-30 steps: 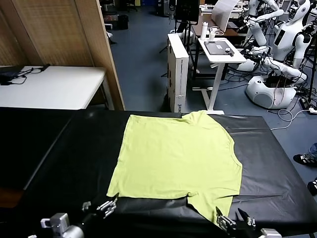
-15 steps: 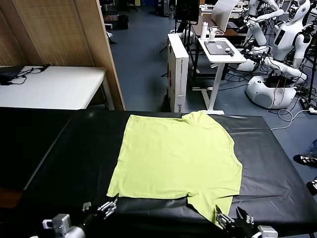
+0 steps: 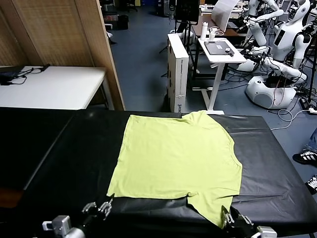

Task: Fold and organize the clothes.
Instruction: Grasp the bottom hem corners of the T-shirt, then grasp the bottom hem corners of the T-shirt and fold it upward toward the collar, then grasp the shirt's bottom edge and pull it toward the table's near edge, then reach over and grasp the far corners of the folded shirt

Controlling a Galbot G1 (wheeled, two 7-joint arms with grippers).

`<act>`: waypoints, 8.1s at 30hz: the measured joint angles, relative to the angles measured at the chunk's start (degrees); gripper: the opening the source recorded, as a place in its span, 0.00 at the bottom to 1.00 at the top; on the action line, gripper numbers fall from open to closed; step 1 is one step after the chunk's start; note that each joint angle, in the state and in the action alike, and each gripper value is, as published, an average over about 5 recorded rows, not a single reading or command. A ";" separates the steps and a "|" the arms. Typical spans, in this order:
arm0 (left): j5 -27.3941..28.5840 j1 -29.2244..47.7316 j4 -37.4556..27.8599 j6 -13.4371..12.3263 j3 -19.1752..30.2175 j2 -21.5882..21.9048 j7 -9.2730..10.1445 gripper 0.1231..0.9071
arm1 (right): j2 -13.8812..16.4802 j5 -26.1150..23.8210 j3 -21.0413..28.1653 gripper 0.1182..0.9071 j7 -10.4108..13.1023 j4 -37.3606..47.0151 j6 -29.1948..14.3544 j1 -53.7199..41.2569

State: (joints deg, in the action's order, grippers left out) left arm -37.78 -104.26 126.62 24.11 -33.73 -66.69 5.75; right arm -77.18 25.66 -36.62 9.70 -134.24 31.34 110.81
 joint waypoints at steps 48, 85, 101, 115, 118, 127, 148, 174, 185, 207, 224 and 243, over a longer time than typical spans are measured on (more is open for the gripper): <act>-3.00 4.51 3.55 -0.88 -4.13 -4.04 1.52 0.03 | 8.16 6.59 0.28 0.03 0.22 1.59 -0.18 -15.19; -0.28 28.27 -16.21 -0.10 5.54 2.01 1.00 0.03 | 11.89 3.38 9.84 0.03 -0.87 26.33 -1.32 -41.68; 1.79 29.04 -16.82 0.43 6.59 2.10 0.99 0.12 | 13.19 5.42 7.91 0.46 -3.01 23.82 -0.53 -39.72; 4.07 23.90 -12.12 0.93 4.11 1.04 1.30 0.99 | 17.93 4.30 1.96 1.00 -4.78 13.97 -0.61 -26.40; 4.44 22.47 -11.12 1.19 4.09 0.61 1.27 1.00 | 18.82 3.36 0.86 1.00 -5.30 13.25 -0.58 -23.35; 5.28 19.38 -9.97 2.10 4.10 0.64 0.80 1.00 | 19.65 2.36 -0.43 1.00 -6.16 13.06 -0.62 -18.98; 5.78 18.95 -11.31 1.36 5.59 0.35 -0.77 0.22 | 20.00 2.36 -0.27 0.16 -5.85 13.99 -0.84 -18.51; 5.40 5.04 -4.12 0.32 -3.80 6.15 -0.86 0.03 | 20.72 7.53 2.37 0.03 -1.81 3.12 10.61 -14.41; 5.57 0.65 -1.89 0.62 -6.32 5.87 -0.31 0.13 | 20.70 6.45 1.75 0.31 -2.01 1.11 10.84 -13.25; -9.47 11.93 -0.03 12.02 -7.57 6.62 6.32 1.00 | 23.66 14.76 3.61 1.00 -3.03 4.05 10.86 -28.65; -11.80 40.52 -18.35 13.41 3.50 9.54 2.90 1.00 | 20.76 13.36 20.59 1.00 -4.71 32.88 10.85 -61.24; -8.14 63.95 -44.57 12.32 17.48 7.11 -3.74 1.00 | 15.04 10.75 28.52 1.00 -8.76 54.72 10.85 -76.61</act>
State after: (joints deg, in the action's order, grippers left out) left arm -45.92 -40.31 82.05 36.44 -16.25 -59.58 2.01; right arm -62.14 36.41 -8.09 0.94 -79.52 42.19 34.20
